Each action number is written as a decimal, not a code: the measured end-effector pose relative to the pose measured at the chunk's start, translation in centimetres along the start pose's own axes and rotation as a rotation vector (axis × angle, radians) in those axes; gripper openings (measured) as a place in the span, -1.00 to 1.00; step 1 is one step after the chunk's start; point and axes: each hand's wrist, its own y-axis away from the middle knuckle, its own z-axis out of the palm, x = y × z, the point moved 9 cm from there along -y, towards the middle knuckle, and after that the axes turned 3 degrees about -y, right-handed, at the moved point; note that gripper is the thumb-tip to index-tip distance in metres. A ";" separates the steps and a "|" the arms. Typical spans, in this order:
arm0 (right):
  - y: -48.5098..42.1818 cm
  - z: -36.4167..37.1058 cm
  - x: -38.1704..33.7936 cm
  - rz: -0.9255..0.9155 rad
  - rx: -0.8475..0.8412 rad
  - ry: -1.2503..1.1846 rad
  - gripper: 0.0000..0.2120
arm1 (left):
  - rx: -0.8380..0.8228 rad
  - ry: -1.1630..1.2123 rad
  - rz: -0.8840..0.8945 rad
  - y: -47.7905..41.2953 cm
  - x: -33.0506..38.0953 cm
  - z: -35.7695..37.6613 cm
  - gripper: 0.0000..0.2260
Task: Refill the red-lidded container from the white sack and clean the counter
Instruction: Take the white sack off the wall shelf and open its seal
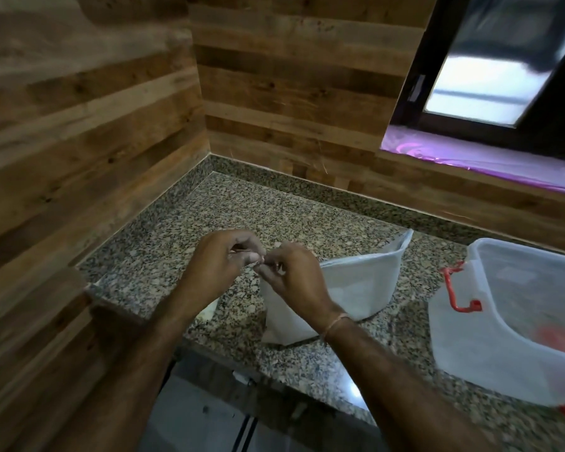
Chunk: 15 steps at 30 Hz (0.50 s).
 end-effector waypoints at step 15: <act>0.5 -1.8 5.5 0.342 0.070 -0.313 -0.80 | 0.193 0.091 -0.110 2.8 -3.2 4.9 -0.90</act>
